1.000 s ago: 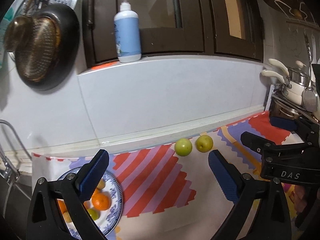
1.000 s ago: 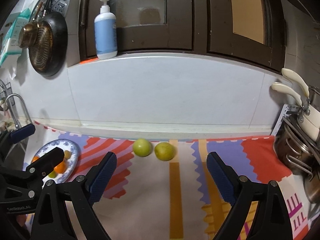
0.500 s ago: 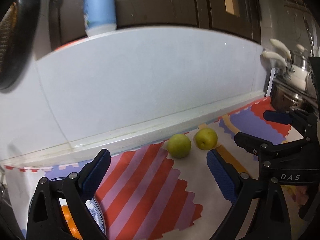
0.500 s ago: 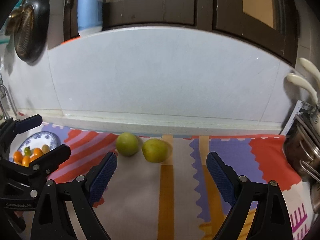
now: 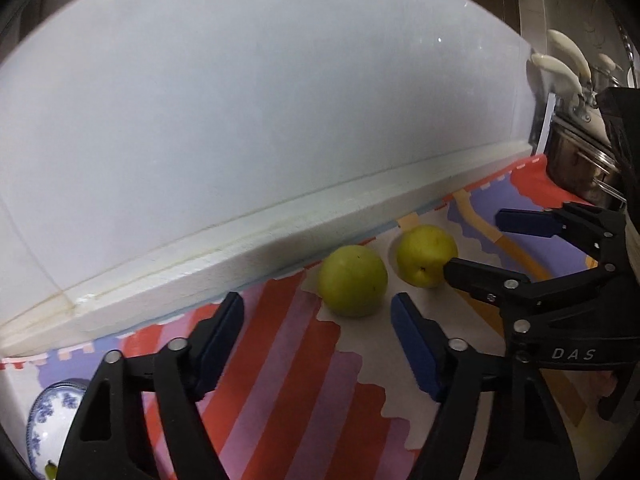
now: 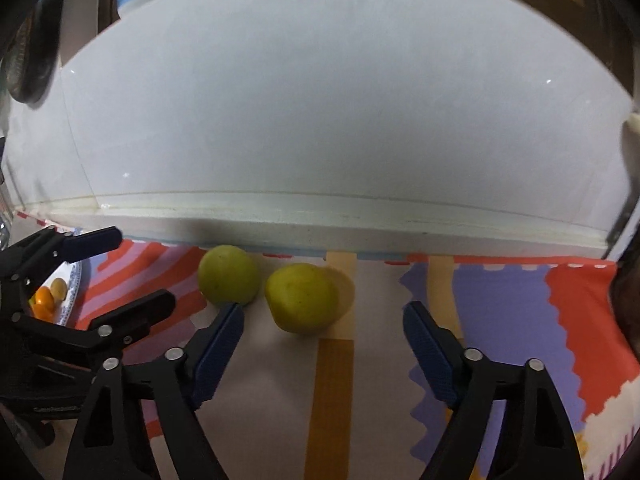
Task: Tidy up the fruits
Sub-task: 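Close the left tool on one green apple while the right tool grasps the other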
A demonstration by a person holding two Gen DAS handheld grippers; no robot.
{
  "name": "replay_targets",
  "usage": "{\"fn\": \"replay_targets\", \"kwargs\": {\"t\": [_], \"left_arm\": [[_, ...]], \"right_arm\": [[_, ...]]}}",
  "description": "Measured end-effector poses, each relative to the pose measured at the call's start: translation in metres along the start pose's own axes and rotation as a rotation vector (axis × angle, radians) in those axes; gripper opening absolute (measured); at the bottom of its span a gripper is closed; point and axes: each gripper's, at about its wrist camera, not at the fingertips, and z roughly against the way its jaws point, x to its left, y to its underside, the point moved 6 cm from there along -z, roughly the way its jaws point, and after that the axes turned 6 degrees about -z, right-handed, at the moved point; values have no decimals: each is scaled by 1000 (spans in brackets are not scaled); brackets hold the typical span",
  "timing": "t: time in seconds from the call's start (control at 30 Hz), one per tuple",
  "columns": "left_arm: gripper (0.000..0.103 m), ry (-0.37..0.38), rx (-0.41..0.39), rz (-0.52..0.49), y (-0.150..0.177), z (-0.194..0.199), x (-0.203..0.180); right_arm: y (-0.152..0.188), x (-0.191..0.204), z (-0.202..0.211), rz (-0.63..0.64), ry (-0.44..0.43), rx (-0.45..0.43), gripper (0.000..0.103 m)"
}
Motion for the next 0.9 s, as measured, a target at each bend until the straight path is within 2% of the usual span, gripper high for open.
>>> {"fn": "replay_targets", "kwargs": {"t": [0.07, 0.27, 0.57, 0.67, 0.8, 0.9], "left_arm": [[67, 12, 9, -1, 1, -7, -2], [65, 47, 18, -15, -1, -22, -8], [63, 93, 42, 29, -4, -34, -4], [62, 102, 49, 34, -7, -38, -7], [61, 98, 85, 20, -4, -44, -9], [54, 94, 98, 12, -4, -47, -12]], "right_arm": [[1, -1, -8, 3, -11, 12, 76], [4, -5, -29, -38, -87, 79, 69], [0, -5, -42, -34, -105, 96, 62], [-2, 1, -45, -38, -130, 107, 50], [-4, -9, -48, -60, -103, 93, 50], [-1, -11, -44, -63, -71, 84, 50]]}}
